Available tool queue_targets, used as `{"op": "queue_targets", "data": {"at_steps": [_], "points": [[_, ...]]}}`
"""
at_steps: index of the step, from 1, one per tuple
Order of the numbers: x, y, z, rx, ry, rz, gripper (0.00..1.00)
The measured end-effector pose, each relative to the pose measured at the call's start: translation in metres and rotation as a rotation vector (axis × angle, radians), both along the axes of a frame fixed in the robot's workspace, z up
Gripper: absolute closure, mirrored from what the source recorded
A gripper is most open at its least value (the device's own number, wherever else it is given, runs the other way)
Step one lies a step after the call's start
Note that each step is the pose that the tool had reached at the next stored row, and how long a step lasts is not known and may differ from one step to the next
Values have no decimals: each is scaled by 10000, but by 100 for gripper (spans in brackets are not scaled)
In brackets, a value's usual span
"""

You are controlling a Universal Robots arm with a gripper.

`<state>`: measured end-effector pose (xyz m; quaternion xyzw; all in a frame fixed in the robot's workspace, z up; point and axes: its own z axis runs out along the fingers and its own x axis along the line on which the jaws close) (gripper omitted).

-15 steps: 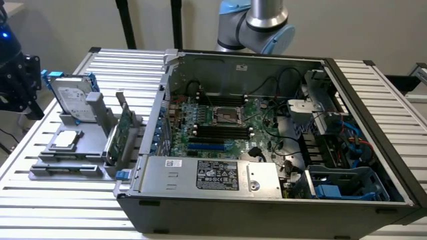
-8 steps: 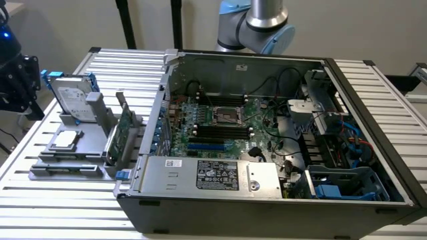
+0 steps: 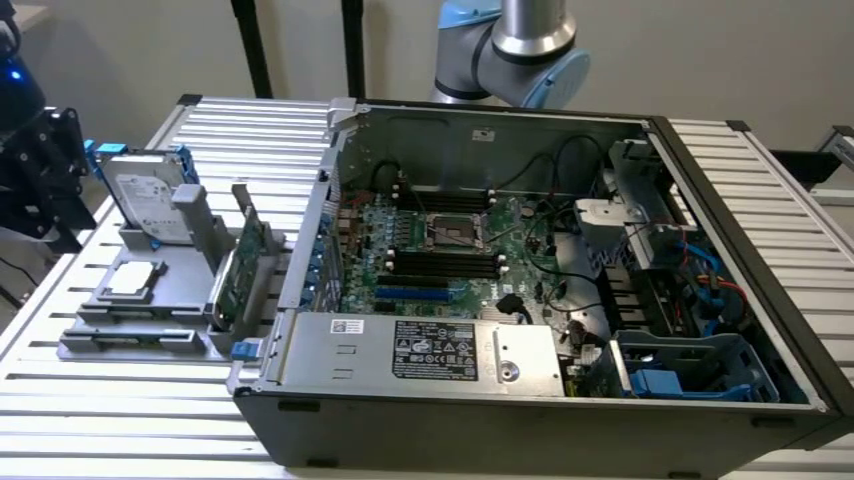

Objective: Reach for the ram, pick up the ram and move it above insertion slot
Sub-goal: 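Pick up the ram and move it above insertion slot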

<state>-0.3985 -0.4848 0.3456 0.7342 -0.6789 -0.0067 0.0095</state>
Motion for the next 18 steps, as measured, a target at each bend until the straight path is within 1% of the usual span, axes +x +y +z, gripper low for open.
{"op": "queue_targets", "data": {"at_steps": [18], "points": [[0, -1, -326, -1, -1, 0, 64]]}}
